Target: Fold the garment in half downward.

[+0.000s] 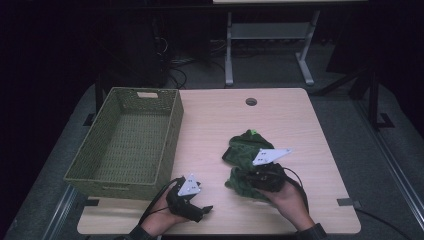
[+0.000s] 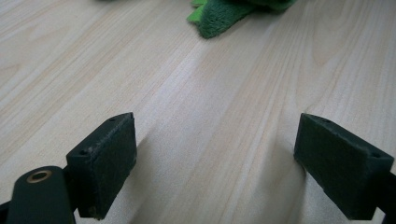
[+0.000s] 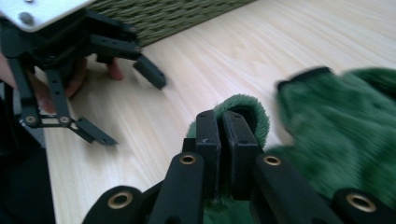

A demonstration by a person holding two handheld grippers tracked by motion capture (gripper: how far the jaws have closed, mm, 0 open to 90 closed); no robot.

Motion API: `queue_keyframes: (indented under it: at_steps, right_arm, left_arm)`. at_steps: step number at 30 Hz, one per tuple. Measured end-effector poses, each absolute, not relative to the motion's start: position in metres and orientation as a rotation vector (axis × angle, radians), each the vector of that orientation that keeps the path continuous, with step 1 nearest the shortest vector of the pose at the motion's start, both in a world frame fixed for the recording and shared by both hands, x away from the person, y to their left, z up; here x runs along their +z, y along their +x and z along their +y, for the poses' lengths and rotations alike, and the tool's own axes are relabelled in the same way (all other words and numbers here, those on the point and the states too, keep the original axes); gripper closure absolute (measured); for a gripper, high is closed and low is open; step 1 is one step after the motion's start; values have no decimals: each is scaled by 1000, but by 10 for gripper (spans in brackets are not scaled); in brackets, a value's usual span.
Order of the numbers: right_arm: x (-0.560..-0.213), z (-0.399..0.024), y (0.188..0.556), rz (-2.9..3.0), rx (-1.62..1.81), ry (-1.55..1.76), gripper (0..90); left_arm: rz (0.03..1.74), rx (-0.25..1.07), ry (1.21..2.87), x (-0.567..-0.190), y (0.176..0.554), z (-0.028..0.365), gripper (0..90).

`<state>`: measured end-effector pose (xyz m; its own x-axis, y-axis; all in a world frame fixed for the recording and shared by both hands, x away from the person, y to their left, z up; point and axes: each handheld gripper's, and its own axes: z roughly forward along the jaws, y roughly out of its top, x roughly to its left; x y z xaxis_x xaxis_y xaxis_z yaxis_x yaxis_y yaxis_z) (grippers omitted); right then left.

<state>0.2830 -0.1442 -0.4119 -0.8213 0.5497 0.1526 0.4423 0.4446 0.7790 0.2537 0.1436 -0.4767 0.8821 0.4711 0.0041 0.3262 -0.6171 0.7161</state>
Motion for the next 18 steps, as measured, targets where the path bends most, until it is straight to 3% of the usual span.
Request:
queue_keyframes:
  at_steps: [18]
  right_arm:
    - [-444,-186,291,2573,1104,1080,826]
  left_arm:
    - [576,235,2286,-477,253,143,124]
